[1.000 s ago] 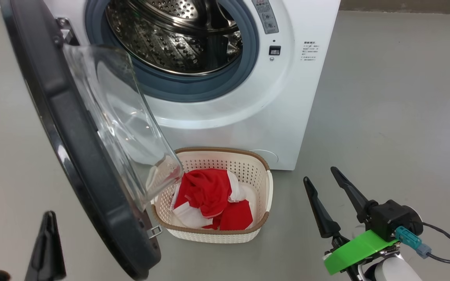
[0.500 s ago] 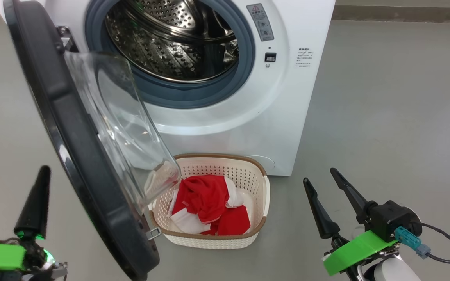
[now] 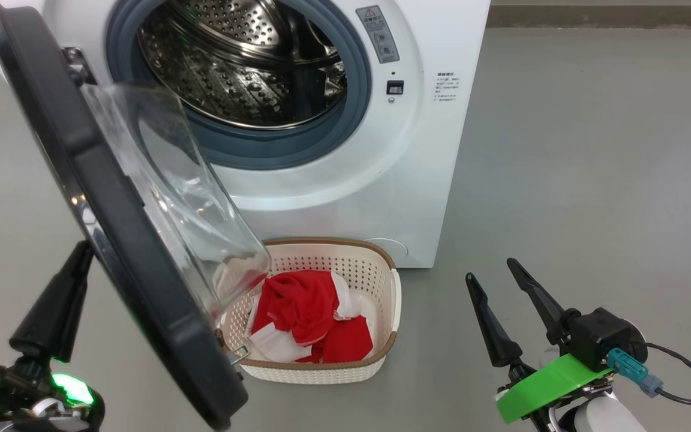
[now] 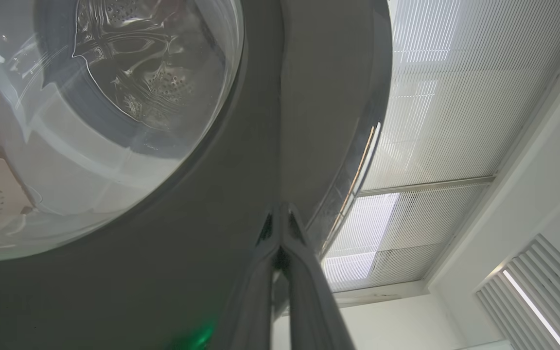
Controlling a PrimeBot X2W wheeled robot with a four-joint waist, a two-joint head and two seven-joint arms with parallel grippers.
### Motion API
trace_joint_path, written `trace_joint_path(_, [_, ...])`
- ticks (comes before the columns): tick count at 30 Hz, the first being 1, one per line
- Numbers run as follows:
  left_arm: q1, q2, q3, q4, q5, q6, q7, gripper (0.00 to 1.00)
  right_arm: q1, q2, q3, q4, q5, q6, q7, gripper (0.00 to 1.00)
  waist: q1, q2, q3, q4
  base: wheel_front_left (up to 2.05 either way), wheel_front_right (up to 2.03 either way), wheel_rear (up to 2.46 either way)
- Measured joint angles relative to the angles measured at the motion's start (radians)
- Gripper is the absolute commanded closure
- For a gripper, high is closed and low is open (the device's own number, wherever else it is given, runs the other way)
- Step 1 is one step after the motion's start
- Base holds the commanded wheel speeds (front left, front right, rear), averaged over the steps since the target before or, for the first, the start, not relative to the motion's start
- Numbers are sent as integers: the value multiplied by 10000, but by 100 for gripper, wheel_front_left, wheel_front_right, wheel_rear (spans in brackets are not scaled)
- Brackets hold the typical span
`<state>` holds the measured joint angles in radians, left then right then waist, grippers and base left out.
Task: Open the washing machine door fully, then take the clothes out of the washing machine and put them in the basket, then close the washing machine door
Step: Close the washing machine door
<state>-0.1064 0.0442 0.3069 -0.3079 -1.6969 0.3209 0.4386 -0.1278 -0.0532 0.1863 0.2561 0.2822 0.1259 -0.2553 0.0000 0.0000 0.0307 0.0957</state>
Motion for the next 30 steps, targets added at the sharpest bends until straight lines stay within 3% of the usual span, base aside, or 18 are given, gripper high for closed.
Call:
trace_joint_path(12, [-29, -2, -796, 184, 180, -146, -140, 100, -6, 0, 52, -52, 0, 0, -2, 0, 0, 0, 227, -324, 0, 0, 0])
trace_joint_path(30, [-1058, -42, -1517, 965, 426, -798, -1043, 100, -247, 0, 42, -146, 0, 0, 0, 0, -1, 0, 688, -1202, 0, 0, 0])
